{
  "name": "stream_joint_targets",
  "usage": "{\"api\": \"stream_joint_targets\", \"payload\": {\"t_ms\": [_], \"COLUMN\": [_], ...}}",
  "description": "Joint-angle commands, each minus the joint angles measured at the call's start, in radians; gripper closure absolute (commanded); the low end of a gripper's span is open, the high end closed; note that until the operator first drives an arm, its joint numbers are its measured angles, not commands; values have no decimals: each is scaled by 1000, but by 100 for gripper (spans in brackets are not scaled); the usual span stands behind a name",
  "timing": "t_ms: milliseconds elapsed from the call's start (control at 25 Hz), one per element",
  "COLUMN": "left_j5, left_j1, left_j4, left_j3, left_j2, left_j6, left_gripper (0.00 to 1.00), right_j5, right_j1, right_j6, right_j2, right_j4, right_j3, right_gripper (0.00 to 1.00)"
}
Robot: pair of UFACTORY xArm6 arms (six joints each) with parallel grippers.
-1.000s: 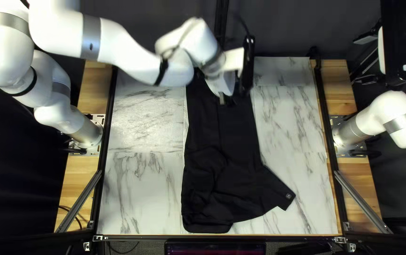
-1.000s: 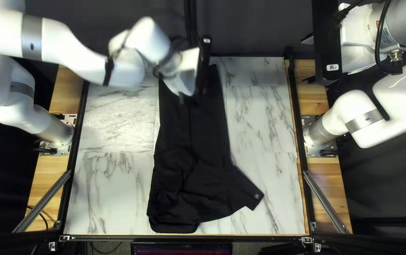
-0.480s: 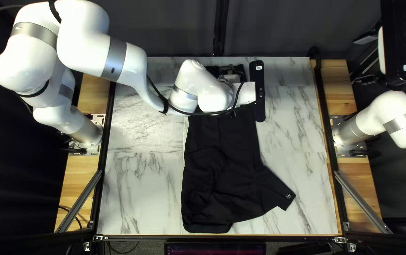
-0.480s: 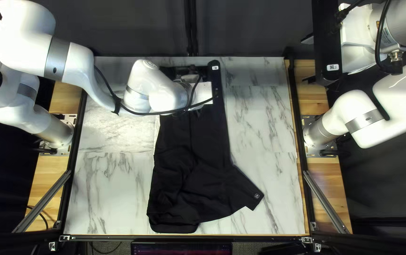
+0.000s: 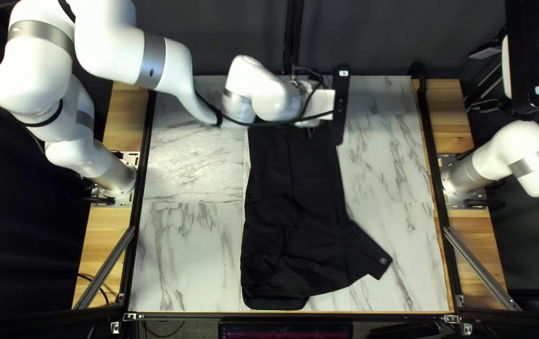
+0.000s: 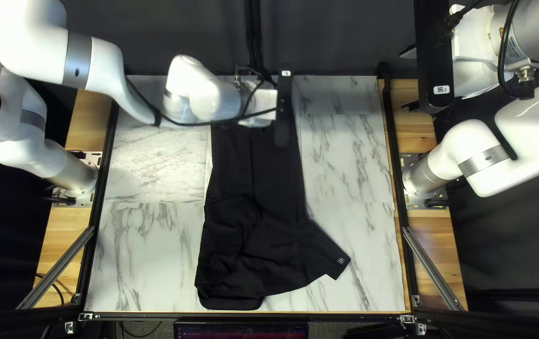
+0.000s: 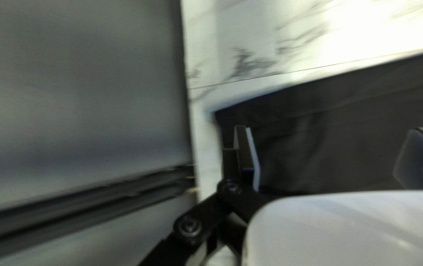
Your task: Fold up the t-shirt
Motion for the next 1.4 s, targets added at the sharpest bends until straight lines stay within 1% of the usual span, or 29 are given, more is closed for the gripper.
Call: {"api": "stream_joint_targets", "payload": {"t_ms": [40,320,360,480,640,720,840,920,960,1000,1200,1240,1320,1400], "left_j5": [270,270,245,153,30,-20,-63,-58,-21,-9,-9,-5,13,24], "left_j1": [-93,-93,-85,-44,41,84,128,145,134,130,130,124,119,127], "left_j4": [71,71,88,115,121,121,131,125,98,90,90,118,173,190], "left_j3": [-92,-92,-86,-86,-82,-69,-59,-65,-66,-67,-67,-66,-83,-90], "left_j2": [112,112,109,110,111,107,113,132,132,133,133,132,155,171], "left_j6": [-100,-100,-105,-46,95,145,181,209,229,234,234,204,185,202], "left_gripper": [0,0,0,0,0,0,0,0,0,0,0,0,0,0], "right_j5": [0,0,0,0,0,0,0,0,0,0,0,0,0,0], "right_j1": [0,0,0,0,0,0,0,0,0,0,0,0,0,0], "right_j6": [0,0,0,0,0,0,0,0,0,0,0,0,0,0], "right_j2": [0,0,0,0,0,0,0,0,0,0,0,0,0,0], "right_j4": [0,0,0,0,0,0,0,0,0,0,0,0,0,0], "right_j3": [0,0,0,0,0,0,0,0,0,0,0,0,0,0], "right_gripper": [0,0,0,0,0,0,0,0,0,0,0,0,0,0]}}
